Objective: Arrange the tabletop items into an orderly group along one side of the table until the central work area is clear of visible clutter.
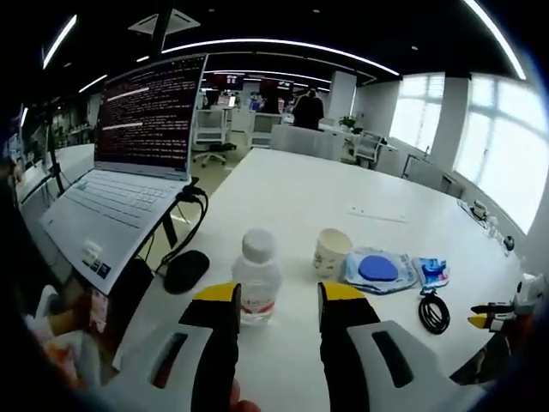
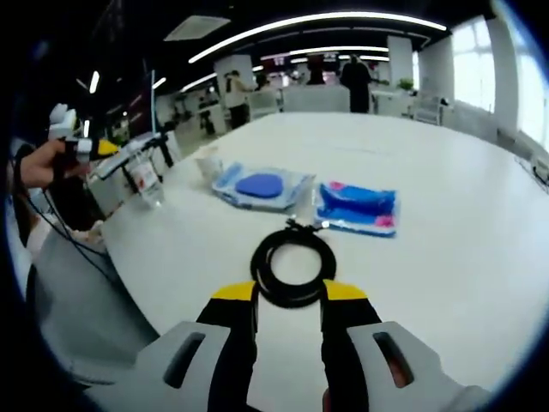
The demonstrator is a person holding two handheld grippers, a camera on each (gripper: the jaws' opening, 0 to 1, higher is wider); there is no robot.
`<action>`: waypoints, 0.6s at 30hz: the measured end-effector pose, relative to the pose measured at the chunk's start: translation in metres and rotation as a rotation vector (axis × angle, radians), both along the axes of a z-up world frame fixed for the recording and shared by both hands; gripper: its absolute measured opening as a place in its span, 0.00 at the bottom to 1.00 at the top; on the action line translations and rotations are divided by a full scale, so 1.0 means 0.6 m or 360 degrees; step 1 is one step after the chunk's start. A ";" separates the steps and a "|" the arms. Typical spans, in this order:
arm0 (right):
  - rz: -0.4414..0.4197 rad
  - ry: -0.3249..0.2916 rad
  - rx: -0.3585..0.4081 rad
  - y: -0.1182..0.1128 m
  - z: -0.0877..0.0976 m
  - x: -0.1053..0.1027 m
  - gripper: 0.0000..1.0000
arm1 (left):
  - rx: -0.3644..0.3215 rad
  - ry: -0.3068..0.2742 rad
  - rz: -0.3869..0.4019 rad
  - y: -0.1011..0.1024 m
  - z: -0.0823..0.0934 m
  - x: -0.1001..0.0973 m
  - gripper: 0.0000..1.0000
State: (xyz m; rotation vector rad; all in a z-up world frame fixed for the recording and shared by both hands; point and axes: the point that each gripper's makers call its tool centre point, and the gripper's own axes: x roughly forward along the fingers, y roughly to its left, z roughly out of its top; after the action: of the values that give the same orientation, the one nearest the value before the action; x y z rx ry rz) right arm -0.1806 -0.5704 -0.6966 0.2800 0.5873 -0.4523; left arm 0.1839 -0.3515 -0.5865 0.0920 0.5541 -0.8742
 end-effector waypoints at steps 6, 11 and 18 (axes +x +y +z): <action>0.0008 0.0019 0.0012 0.007 -0.006 -0.005 0.26 | -0.0011 -0.0018 0.0008 -0.009 0.005 0.023 0.35; 0.0003 0.0014 0.0016 0.009 -0.005 -0.007 0.26 | -0.0037 0.0013 0.0029 -0.024 0.000 0.045 0.35; -0.0017 0.0009 0.0025 0.008 -0.002 -0.012 0.25 | -0.0035 0.0029 0.0058 -0.048 -0.015 0.072 0.36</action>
State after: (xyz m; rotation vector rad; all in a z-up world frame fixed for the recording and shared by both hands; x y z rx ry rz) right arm -0.1878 -0.5658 -0.6977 0.2971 0.5951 -0.4593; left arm 0.2272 -0.3800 -0.5953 0.0538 0.5612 -0.8462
